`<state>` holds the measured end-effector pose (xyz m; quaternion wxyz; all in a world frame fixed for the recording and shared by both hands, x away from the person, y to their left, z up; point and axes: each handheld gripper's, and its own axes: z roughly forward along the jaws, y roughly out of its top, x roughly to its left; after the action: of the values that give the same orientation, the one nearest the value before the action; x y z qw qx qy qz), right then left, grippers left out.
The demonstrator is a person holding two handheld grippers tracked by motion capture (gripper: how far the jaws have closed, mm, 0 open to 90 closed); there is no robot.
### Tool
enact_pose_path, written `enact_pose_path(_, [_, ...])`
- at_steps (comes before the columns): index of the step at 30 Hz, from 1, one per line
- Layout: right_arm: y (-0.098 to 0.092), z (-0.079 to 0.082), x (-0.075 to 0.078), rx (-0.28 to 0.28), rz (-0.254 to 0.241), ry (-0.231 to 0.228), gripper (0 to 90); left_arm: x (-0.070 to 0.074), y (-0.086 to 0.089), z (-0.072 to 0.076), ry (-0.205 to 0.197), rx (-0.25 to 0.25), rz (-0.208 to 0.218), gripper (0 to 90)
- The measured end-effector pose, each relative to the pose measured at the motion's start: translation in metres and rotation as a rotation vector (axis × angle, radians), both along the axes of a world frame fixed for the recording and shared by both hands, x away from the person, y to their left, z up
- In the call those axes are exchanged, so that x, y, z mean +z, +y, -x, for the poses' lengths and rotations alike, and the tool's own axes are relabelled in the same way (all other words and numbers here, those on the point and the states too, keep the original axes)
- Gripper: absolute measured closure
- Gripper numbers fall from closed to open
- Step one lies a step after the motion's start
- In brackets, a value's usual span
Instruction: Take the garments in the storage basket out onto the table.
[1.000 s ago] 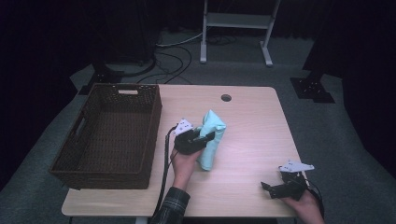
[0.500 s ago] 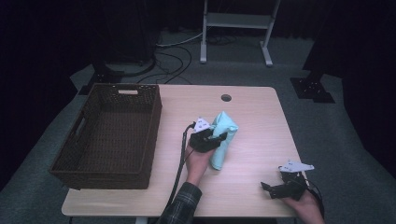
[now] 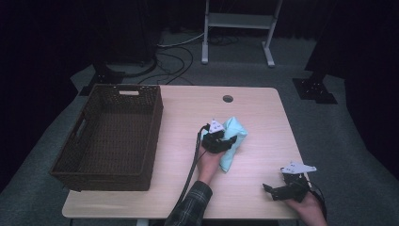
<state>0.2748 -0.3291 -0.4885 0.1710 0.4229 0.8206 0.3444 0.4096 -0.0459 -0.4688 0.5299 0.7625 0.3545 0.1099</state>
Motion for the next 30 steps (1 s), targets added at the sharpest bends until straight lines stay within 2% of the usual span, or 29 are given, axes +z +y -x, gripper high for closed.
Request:
enact_pose_path(3, [0.000,0.000,0.000,0.000,0.000,0.000,0.0,-0.004,-0.006,-0.002,0.001,-0.001,-0.014,57.6])
enact_pose_path(12, [0.000,0.000,0.000,0.001,0.000,0.000,0.0,-0.010,-0.019,-0.007,-0.006,0.005,-0.089,53.9])
enact_pose_path(17, [0.000,0.000,0.000,0.002,0.000,0.000,0.0,-0.011,-0.025,-0.009,-0.001,0.022,-0.153,47.7])
enact_pose_path(22, [0.000,0.000,0.000,0.002,0.000,0.000,0.0,-0.011,-0.027,-0.011,0.015,0.040,-0.169,39.8])
enact_pose_path(24, [0.000,0.000,0.000,0.002,0.000,0.000,0.0,-0.011,-0.027,-0.012,0.020,0.047,-0.168,34.1])
enact_pose_path(27, [0.000,0.000,0.000,0.002,0.000,0.001,0.0,-0.011,-0.026,-0.012,0.020,0.055,-0.160,15.6])
enact_pose_path(30, [0.000,0.000,0.000,0.003,0.000,0.000,0.0,-0.005,-0.023,-0.011,0.018,0.053,-0.151,1.2])
